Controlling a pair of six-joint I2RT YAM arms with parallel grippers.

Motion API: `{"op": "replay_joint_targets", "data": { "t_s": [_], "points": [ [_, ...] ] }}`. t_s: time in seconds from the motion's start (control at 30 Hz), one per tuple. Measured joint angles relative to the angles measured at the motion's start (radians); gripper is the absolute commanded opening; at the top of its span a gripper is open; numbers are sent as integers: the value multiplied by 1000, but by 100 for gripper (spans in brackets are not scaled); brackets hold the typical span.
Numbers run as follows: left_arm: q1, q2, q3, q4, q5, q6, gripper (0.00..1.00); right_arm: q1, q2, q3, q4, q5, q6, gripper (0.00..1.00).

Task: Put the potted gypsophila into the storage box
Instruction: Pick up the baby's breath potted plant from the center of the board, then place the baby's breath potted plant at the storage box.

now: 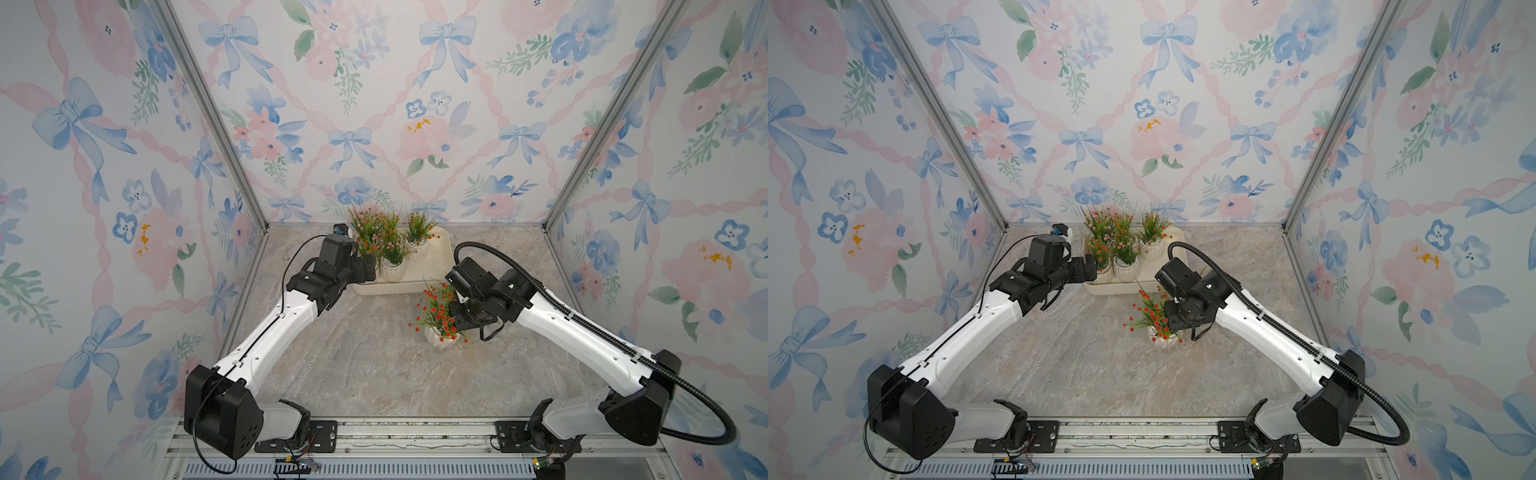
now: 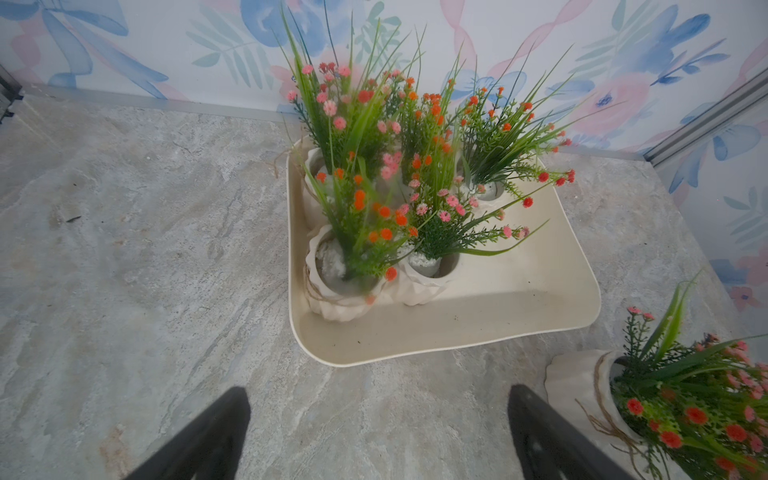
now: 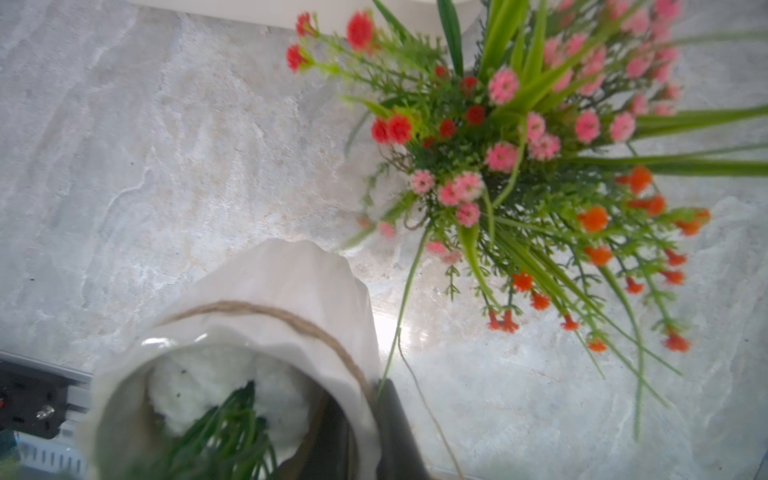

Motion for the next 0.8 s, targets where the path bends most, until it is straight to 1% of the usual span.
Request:
{"op": "replay_joint_targets", "data": {
  "t_s": [0.3, 0.47, 0.7, 0.8],
  "points": [
    [13, -29, -22, 0, 0, 0, 98, -3, 217, 294, -29, -26, -83, 11],
    [27, -55, -38, 0, 0, 0, 98, -25, 347, 468, -56, -36, -119, 10],
    [52, -74, -70, 0, 1, 1, 98, -108, 536, 726, -82, -61, -143, 11],
    [64, -79, -83, 0, 8, 1, 98, -150, 600, 794, -82, -77, -142, 10]
  ]
}}
